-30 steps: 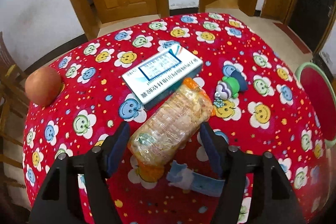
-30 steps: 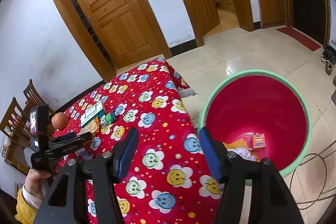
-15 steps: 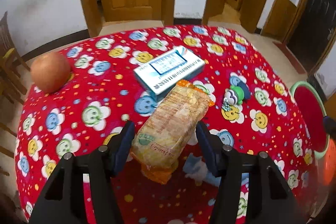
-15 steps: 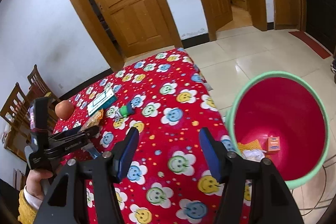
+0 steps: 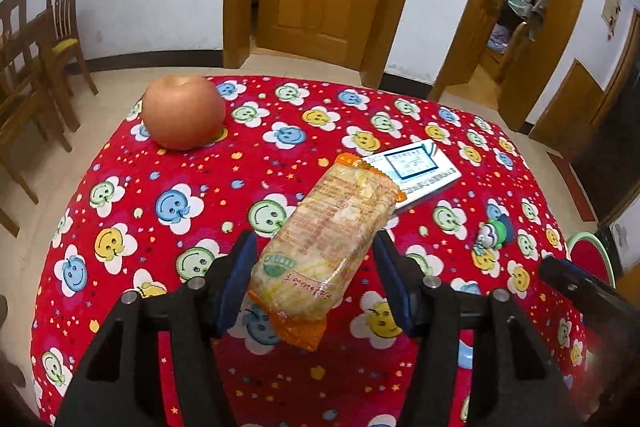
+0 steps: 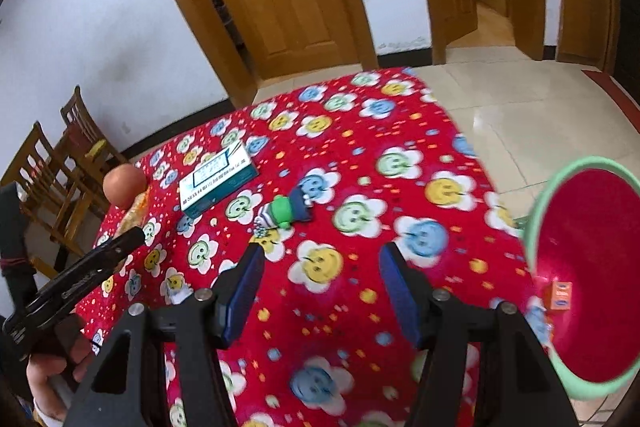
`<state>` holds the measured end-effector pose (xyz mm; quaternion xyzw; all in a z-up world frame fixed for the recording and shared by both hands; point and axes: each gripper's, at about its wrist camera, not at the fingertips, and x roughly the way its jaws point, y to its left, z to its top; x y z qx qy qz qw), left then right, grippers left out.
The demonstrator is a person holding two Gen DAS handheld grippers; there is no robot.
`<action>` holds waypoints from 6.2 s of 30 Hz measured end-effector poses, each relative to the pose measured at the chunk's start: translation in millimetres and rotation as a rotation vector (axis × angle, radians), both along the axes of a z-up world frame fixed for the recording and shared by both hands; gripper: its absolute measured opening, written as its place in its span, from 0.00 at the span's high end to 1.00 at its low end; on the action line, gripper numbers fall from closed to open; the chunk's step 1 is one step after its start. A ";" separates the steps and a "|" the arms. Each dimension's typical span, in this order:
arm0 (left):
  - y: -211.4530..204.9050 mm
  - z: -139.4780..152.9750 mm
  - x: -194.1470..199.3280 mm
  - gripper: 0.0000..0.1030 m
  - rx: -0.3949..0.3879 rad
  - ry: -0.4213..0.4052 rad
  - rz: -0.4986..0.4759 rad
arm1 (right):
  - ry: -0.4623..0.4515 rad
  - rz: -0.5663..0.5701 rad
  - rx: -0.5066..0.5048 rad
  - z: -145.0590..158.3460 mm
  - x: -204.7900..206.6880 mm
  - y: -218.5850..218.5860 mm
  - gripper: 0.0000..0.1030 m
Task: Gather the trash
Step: 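Grasp the green toy figure with the right tool while the left tool holds the bread, then carry the bread loaf and green toy over the red bin with both tools, then open the right tool to drop the toy while the left tool drops the bread, then grasp the small blue tube with the left tool while the right tool moves back over the table, then grasp the white medicine box with the right tool while the left tool holds the blue tube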
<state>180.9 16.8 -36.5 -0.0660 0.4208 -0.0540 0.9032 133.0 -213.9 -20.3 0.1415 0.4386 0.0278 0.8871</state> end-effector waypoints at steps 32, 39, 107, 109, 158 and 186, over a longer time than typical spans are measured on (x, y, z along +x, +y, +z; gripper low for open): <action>-3.0 -5.4 -2.9 0.42 -0.007 0.021 -0.003 | -0.008 0.074 -0.031 -8.0 25.8 18.2 0.57; -9.6 4.7 -9.1 0.42 -0.011 0.006 -0.016 | -0.039 0.048 -0.003 6.6 5.3 7.1 0.57; -279.7 38.7 -97.2 0.42 -0.030 0.021 -0.515 | -0.117 -0.509 0.121 17.2 -177.4 -239.8 0.47; -285.2 37.6 -98.1 0.42 -0.027 0.022 -0.524 | -0.119 -0.511 0.121 17.2 -178.7 -240.9 0.47; -180.8 45.4 -99.3 0.37 0.015 0.016 -0.282 | -0.189 -0.396 0.101 51.4 -195.2 -180.0 0.42; -90.6 -17.9 -47.5 0.85 0.014 0.135 -0.123 | -0.161 -0.271 0.079 52.9 -157.4 -117.3 0.42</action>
